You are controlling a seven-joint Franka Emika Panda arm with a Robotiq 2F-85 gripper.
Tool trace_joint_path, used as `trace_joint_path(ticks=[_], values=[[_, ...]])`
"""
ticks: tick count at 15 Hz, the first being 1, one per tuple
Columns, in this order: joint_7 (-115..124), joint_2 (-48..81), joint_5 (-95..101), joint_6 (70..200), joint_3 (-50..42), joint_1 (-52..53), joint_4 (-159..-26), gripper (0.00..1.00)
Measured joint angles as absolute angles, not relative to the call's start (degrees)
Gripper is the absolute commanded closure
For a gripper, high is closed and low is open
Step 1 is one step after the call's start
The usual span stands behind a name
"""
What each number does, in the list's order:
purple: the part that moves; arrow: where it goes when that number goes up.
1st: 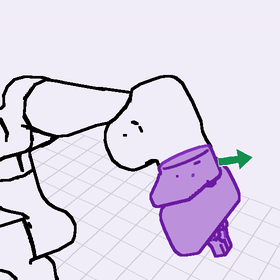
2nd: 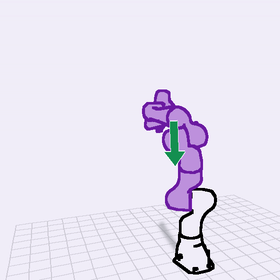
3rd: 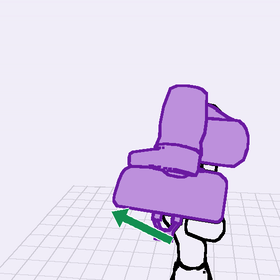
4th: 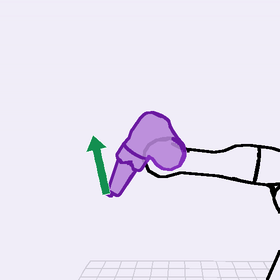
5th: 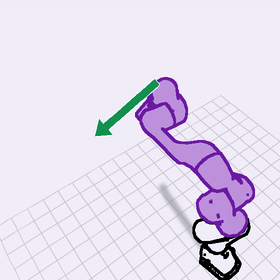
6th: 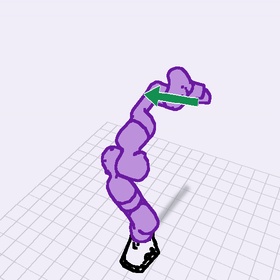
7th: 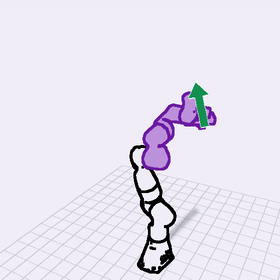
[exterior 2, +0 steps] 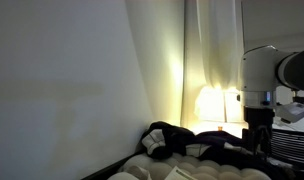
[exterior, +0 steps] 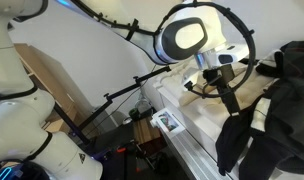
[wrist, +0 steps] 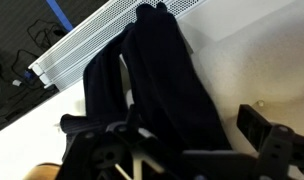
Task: Unfold the black cloth on the bed.
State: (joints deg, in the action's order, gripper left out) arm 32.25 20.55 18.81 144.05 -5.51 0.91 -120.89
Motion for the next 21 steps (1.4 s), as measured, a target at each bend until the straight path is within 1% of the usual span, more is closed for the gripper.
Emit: trace_joint_path(ticks=[7, 14, 15, 16, 17, 20, 21], values=[[29.2, 25.5, 16.8, 144.0, -6.2, 2.2, -116.7, 0.0], [31.2, 28.5, 16.9, 143.8, -10.8, 6.1, -113.4, 0.0], [31.3, 28.8, 16.9, 143.6, -11.0, 6.3, -113.1, 0.25], [31.3, 29.2, 16.9, 143.3, -11.2, 6.6, -112.7, 0.26], [31.3, 29.7, 17.0, 143.2, -11.3, 6.9, -112.4, 0.32], [31.0, 30.8, 16.8, 142.9, -11.3, 7.3, -111.5, 0.58], [30.6, 30.8, 16.5, 142.8, -11.1, 7.3, -111.3, 0.64]])
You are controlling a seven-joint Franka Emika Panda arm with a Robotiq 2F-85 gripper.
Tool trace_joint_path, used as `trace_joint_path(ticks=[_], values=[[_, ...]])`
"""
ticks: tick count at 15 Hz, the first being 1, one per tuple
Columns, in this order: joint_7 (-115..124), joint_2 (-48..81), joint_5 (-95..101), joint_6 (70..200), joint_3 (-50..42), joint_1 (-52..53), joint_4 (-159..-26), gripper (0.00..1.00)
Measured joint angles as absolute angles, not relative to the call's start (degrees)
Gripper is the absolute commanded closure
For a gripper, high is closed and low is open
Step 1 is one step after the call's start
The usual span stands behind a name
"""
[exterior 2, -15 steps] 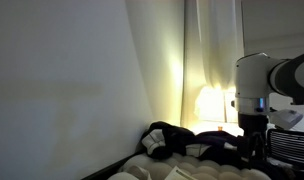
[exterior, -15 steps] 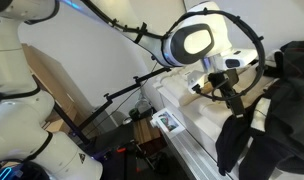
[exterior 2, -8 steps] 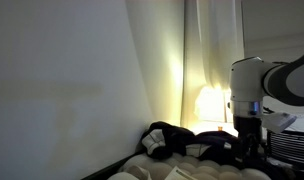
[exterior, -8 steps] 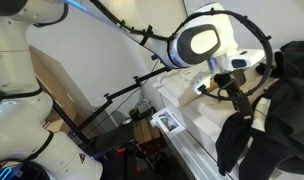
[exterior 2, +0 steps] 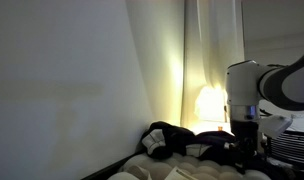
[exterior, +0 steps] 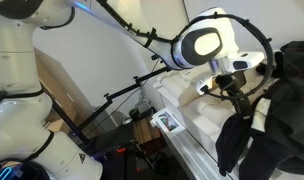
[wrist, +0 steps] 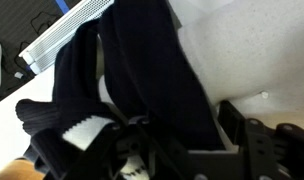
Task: Unfold the black cloth on the bed.
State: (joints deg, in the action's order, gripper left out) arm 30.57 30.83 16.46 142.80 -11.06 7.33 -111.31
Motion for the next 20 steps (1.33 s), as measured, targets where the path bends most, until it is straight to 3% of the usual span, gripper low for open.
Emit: trace_joint_path(ticks=[4, 7, 11, 17, 18, 19, 20], values=[[29.1, 30.5, 16.4, 142.5, -10.2, 7.4, -110.8, 0.94], [27.1, 28.2, 16.4, 142.5, -9.4, 8.1, -111.3, 0.99], [23.0, 22.2, 14.9, 142.1, -6.2, 8.1, -113.6, 0.93], [16.8, 13.3, 11.0, 139.3, -1.8, 7.9, -117.2, 0.94], [15.2, 11.8, 9.9, 138.5, -1.0, 7.8, -117.7, 0.86], [14.1, 10.3, 9.2, 137.8, -0.4, 7.8, -118.3, 0.68], [13.6, 8.8, 9.0, 136.6, 0.1, 7.8, -118.7, 0.6]])
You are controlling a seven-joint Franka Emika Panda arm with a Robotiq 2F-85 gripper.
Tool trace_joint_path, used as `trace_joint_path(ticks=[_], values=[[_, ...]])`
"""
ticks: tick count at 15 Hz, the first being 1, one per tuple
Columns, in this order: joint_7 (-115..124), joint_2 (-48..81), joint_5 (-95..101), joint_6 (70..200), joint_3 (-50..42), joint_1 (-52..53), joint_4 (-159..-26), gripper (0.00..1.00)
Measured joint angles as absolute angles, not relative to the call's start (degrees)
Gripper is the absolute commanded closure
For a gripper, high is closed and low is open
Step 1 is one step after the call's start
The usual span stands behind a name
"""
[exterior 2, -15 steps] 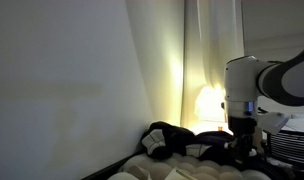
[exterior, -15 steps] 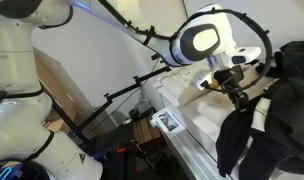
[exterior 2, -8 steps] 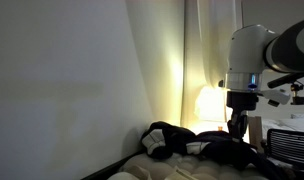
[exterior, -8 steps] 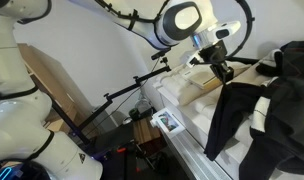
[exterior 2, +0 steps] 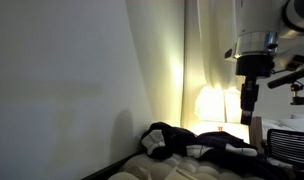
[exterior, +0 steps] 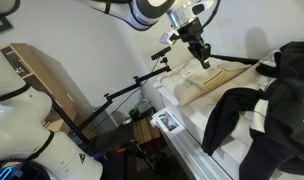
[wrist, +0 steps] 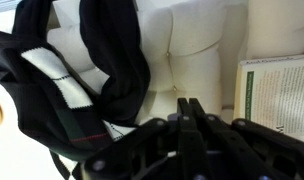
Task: Unfold the black cloth on the bed.
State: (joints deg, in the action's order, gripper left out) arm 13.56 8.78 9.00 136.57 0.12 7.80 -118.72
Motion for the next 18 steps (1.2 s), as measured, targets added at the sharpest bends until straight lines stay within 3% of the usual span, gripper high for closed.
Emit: trace_joint_path(ticks=[8, 18], values=[[21.8, 7.1, 12.0, 132.0, -1.2, 5.0, -119.2, 0.02], [22.6, 20.6, 12.1, 132.1, -3.6, 2.5, -115.0, 0.0]])
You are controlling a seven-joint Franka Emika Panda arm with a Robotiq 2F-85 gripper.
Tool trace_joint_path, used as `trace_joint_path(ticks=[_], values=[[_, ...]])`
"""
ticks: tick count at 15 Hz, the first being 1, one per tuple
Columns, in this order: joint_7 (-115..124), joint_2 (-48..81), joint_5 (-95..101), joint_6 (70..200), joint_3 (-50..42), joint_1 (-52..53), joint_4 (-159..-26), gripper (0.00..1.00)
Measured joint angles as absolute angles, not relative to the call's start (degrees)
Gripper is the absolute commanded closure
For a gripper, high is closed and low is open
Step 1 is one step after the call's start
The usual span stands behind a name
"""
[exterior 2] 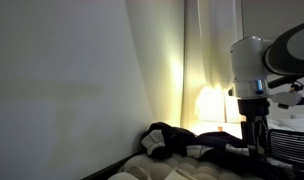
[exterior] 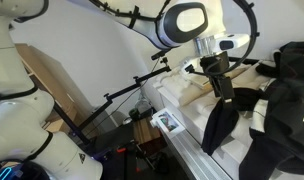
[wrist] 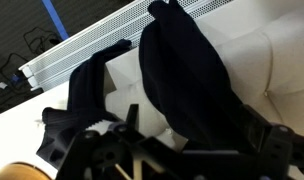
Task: Unfold the black cloth on the bed.
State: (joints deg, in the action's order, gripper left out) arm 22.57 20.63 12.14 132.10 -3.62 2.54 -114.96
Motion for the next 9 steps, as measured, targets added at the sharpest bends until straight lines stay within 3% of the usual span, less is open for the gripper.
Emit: trace_joint_path(ticks=[9], values=[[19.9, 24.8, 12.2, 134.1, -3.6, 3.2, -111.0, 0.0]])
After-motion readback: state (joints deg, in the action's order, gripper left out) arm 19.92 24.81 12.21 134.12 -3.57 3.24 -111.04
